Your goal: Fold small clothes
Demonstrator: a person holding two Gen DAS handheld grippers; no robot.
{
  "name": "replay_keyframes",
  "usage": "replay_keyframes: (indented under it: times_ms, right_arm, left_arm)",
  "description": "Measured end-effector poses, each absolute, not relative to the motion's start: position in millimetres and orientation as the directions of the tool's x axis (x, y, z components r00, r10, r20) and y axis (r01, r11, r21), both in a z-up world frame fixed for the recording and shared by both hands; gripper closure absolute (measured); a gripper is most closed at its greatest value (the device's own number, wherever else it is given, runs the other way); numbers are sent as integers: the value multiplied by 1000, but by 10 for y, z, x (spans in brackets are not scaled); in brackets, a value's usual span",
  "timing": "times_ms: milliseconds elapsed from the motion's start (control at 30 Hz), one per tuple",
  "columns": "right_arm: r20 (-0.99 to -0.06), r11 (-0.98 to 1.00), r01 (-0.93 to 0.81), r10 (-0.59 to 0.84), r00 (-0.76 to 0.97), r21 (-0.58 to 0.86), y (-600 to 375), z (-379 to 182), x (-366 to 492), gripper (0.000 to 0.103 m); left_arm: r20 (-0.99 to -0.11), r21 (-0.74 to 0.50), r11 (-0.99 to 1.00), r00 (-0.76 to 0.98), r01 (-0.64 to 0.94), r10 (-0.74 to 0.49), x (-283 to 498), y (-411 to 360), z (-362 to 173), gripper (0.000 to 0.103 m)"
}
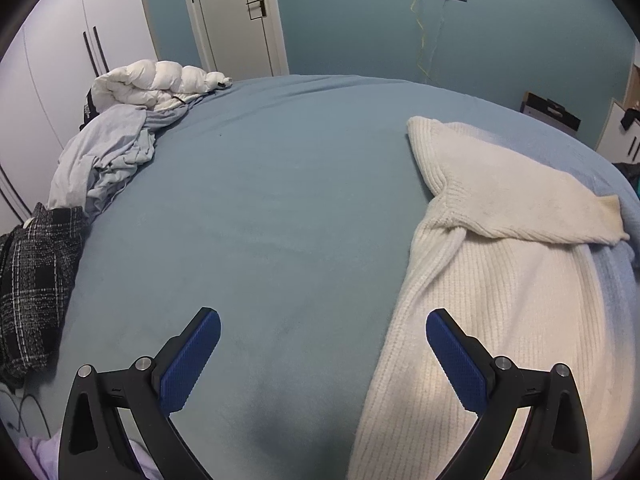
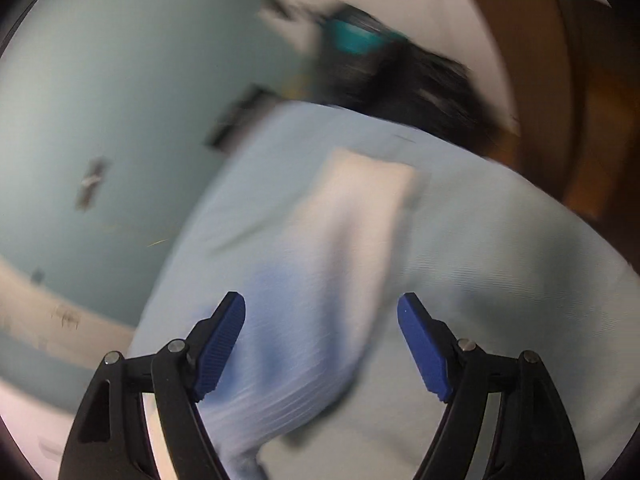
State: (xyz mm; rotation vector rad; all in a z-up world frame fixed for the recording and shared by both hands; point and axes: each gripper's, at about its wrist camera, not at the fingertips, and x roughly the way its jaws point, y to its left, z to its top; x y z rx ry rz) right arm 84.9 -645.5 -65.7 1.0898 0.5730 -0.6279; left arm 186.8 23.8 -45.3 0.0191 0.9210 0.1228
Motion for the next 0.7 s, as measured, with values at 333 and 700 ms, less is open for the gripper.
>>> replay_keyframes:
  times_ms: [333,700]
  right_arm:
    - [-825,486,819,-293,483,307,-6589,-998,1643,44]
    - [-570,494,870,-719,397,-18,-6250,377,1656,93]
  left_arm:
    - [-808,122,989,570,-83,147,1947,168,-655,0]
    - [-794,85,993,597,-82,118,1901,177,-528,0]
